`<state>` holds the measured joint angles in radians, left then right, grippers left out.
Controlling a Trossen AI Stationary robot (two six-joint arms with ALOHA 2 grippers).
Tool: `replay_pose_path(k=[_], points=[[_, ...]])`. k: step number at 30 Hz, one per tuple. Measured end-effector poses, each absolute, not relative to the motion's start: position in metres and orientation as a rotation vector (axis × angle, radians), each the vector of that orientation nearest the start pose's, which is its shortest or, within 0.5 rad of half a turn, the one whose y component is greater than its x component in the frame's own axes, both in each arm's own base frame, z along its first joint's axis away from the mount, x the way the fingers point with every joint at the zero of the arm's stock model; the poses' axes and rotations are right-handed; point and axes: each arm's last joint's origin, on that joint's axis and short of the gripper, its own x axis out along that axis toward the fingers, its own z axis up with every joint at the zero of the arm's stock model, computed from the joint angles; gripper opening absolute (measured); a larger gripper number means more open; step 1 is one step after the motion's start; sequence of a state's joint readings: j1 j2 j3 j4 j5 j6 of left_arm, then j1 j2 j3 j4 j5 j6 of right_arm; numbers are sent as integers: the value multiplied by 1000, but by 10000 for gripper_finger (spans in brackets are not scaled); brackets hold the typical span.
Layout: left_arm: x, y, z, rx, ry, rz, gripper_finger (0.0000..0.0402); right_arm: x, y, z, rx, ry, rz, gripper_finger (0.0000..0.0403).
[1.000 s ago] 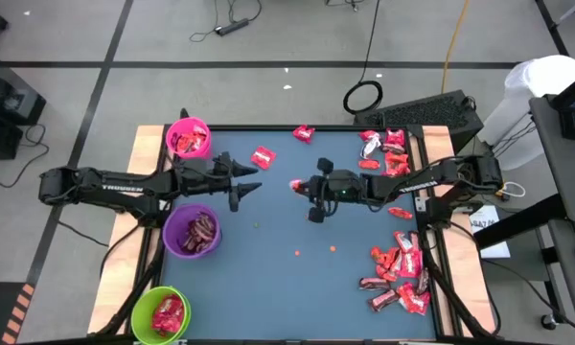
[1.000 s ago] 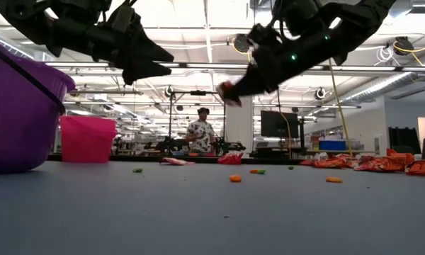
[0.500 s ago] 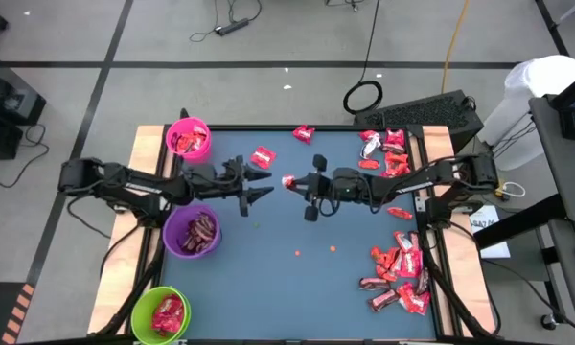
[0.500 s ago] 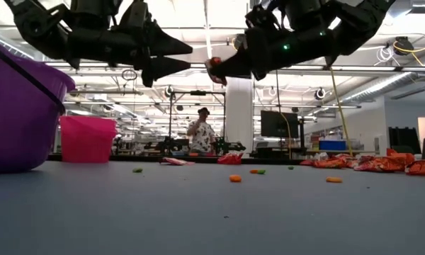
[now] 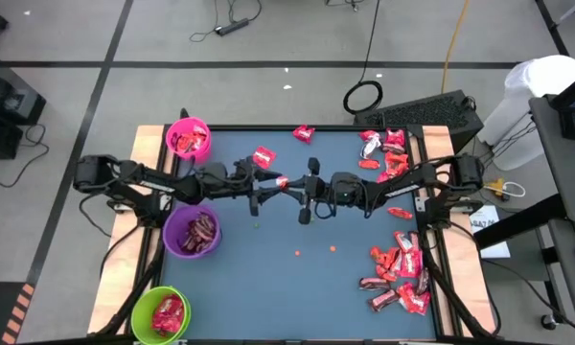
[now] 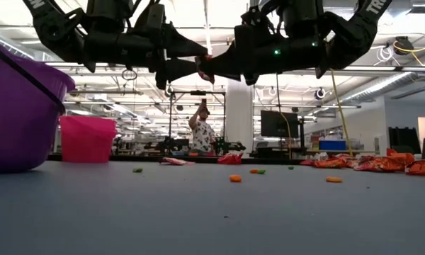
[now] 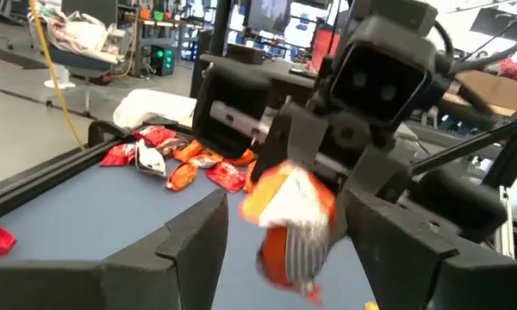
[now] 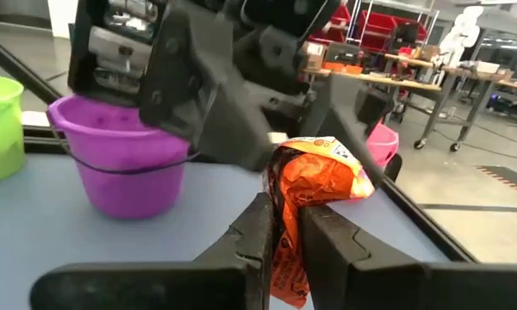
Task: Organize candy in baskets
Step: Put the orange chocolate into the pink bucket
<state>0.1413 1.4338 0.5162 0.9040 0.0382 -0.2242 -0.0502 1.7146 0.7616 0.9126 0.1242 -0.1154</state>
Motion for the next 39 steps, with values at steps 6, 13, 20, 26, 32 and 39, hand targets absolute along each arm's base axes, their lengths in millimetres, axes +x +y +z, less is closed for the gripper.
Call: replay_pose_path(k=[6,13,20,26,32,39], points=[[275,38,206,-217,8,90,205,345,-15,197,-117,42,-158,43],[275,37,206,-183,10,85,120,345,-15,198,-98,31,-168,43],[275,38,206,-169,10,86,61,344,-15,199,-64,19,-169,55],[274,38,208,-151,16,93,64,343,-14,202,-65,27,-161,126],[262,39,219,-122,47,112,65,327,-14,223,-84,122,-156,180],[233,46,241,-105,114,221,65,299,-13,237,-81,314,-153,194]])
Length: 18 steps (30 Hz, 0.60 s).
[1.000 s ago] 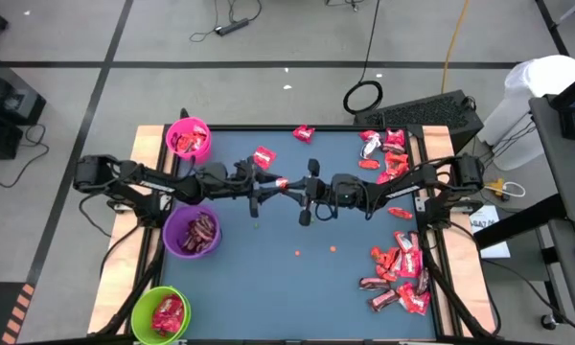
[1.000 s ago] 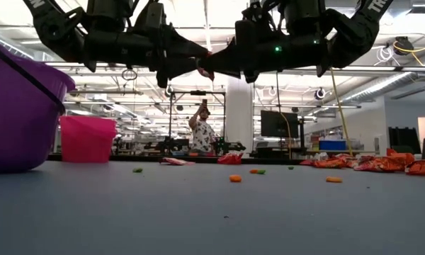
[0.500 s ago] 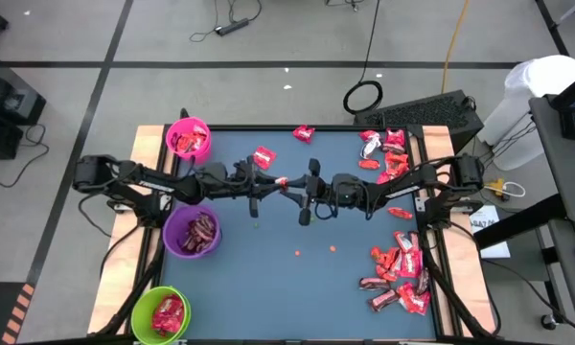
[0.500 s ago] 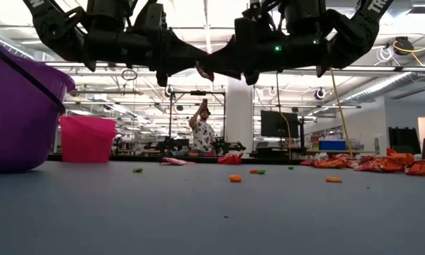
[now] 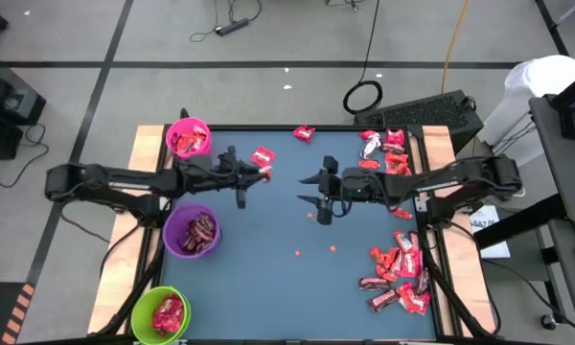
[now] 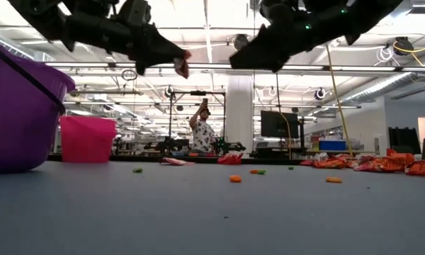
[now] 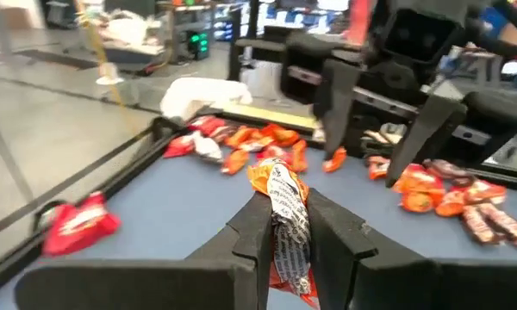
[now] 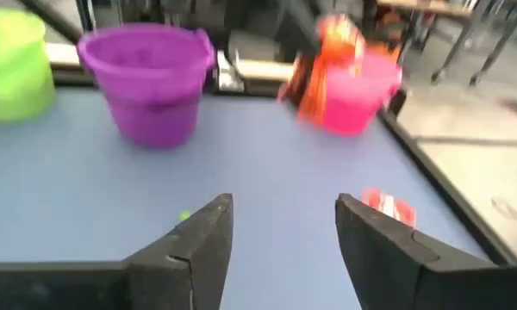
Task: Organize candy in baskets
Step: Put the orange chocolate into the pink bucket
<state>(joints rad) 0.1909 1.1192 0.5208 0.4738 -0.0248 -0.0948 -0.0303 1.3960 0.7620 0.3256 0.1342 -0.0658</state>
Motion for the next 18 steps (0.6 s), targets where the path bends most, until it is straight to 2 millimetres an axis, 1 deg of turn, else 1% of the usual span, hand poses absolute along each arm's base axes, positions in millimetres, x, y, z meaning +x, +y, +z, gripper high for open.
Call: replay_pose_path(k=[4,7,9,14,18], points=[[212,50,258,-60,145,327,65,291,-14,234,-64,411,-159,191],[196,54,268,-39,198,460,65,289,-14,228,-67,467,-167,188],[186,58,275,-30,263,553,65,289,-15,223,-75,499,-201,185],[164,70,281,-15,465,769,66,290,-17,215,-93,553,-256,178],[149,83,278,-6,589,937,66,292,-17,211,-99,564,-255,173]])
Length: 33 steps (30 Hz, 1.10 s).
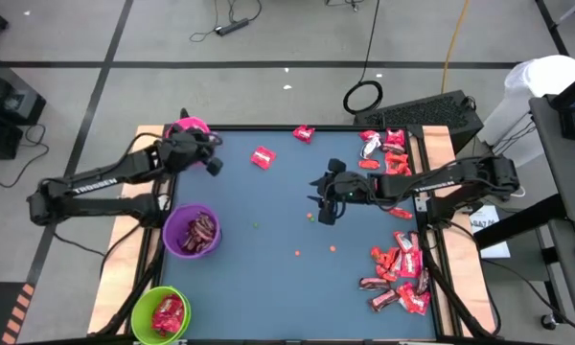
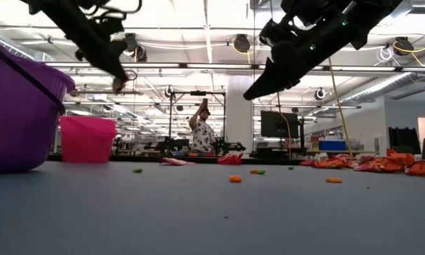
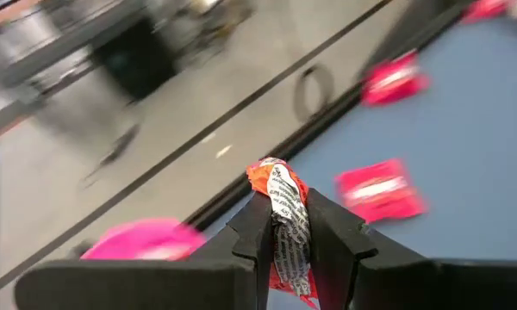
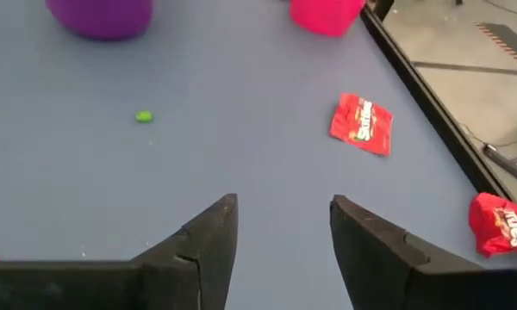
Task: Organize candy in baskets
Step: Put the orange chocolate into the pink bucket
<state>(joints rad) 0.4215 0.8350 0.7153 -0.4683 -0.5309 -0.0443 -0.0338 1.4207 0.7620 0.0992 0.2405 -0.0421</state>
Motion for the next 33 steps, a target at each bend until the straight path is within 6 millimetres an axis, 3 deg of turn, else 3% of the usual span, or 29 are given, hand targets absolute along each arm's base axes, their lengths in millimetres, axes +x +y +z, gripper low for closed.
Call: replay_pose_path(k=[9,18,27,30,33], points=[[128,119,268,-86,692,1164,66,294,-17,205,-99,590,-254,171],[124,140,256,-101,790,1234,72,293,-17,205,-79,589,-260,171],[123,142,254,-72,856,1219,174,294,-17,205,-68,587,-263,171],[126,140,265,-94,817,1200,206,293,-17,205,-26,581,-275,171],[133,134,275,-124,739,1054,223,293,-17,204,-20,590,-288,171]])
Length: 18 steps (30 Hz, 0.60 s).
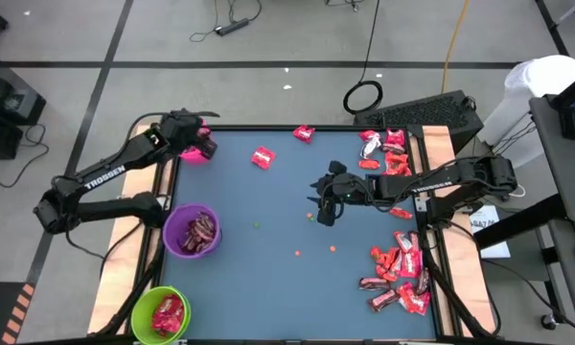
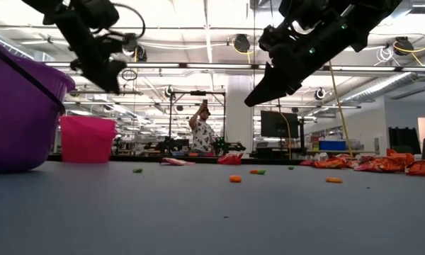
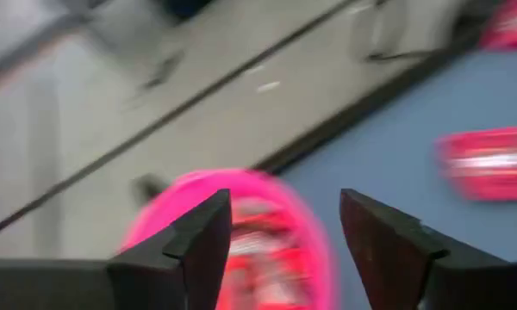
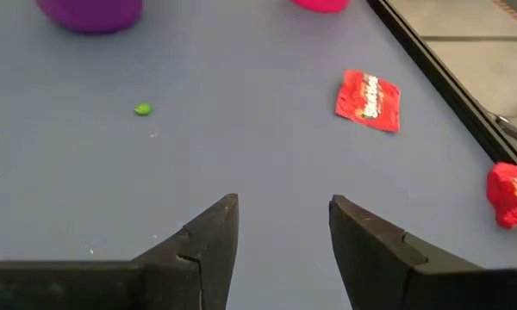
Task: Organize candy in baskets
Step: Put the orange chocolate into the pink bucket
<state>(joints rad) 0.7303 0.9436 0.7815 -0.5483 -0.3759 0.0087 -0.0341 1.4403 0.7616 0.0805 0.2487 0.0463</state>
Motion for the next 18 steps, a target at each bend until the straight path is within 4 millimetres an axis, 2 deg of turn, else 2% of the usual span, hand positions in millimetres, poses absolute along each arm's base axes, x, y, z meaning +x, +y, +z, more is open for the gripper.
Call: replay_pose_path(k=[4,7,11,18], points=[[149,121,288,-128,562,717,228,284,-22,205,4,638,-391,171],[160,111,295,-108,470,533,228,274,-30,205,47,702,-473,171],[173,98,298,-71,422,431,228,256,-45,204,101,812,-566,171],[194,78,290,-49,460,294,228,224,-78,191,160,1082,-715,171]])
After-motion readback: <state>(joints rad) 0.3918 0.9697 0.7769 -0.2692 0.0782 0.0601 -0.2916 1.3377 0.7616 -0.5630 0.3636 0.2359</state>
